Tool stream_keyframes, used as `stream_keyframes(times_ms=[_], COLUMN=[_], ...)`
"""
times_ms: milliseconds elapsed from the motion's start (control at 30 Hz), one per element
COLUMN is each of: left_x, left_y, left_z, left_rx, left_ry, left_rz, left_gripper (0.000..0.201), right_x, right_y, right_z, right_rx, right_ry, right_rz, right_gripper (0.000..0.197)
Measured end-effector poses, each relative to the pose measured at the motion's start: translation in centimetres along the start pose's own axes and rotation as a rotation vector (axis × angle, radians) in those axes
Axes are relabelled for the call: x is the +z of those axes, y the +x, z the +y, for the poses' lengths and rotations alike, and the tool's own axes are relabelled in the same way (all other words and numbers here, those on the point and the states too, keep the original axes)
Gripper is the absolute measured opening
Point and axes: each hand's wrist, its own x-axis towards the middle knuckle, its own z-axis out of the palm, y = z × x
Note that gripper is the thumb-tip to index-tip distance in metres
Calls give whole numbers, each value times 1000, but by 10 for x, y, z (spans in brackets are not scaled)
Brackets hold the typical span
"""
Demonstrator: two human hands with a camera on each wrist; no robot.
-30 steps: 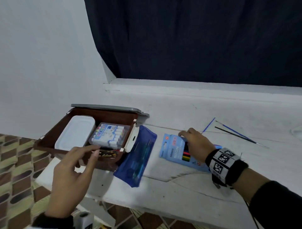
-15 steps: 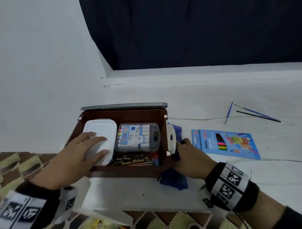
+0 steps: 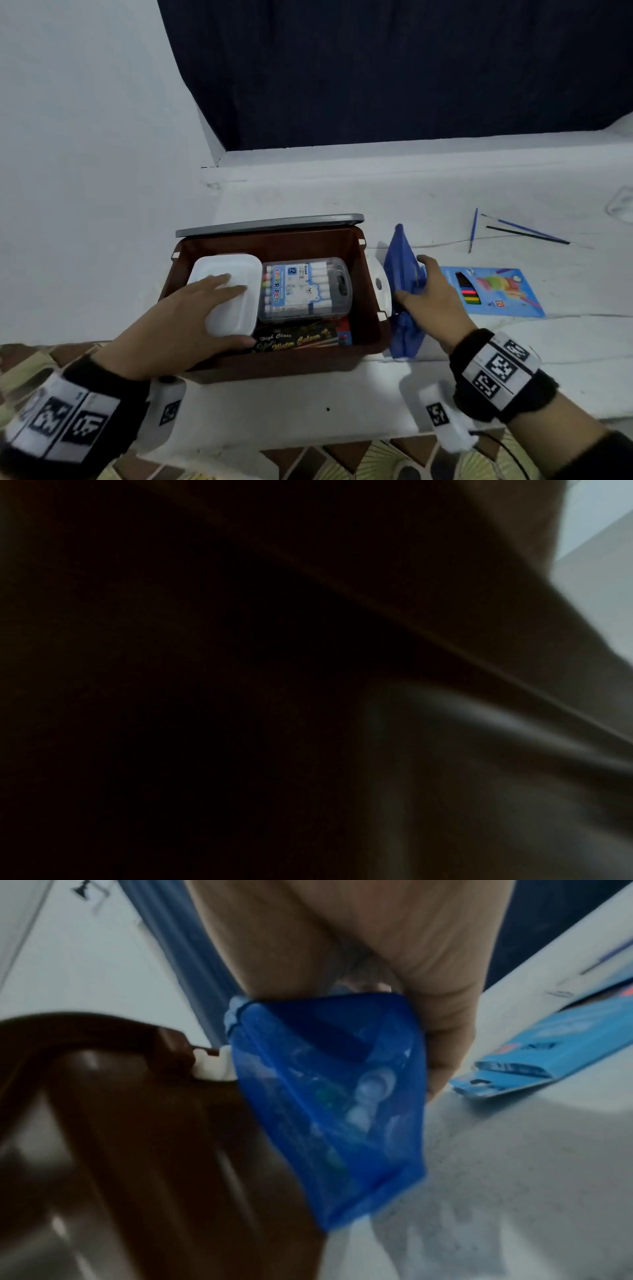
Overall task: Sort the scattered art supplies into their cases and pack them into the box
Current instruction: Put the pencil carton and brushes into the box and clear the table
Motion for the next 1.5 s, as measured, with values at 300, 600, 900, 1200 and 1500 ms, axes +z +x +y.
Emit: stream_keyframes(times_ms=[300,600,900,1200,1500], left_x=[-1,-4,-13,-18,-5], left_y=[-1,-3,-6,-9,-9], left_z=[1,-2,-4,8,10], left_rx=[26,128,243,367,390], left_ry=[-18,35,-109,-175,-144], left_rz=[23,-17,97,203,285], left_gripper=[118,114,52,52,42], right_x=[-27,-28,-28,-26,35], right_y=[-4,-17,-17,-23,-36], right_z=[-21,-60,-101,-119,-123], right_rx=[205,-196,-905,-768,-938], right_ry=[1195,597,-355,-692,-741], right_rz=[-50,-1,-360,-616,-698], right_gripper=[35,61,68,73,46])
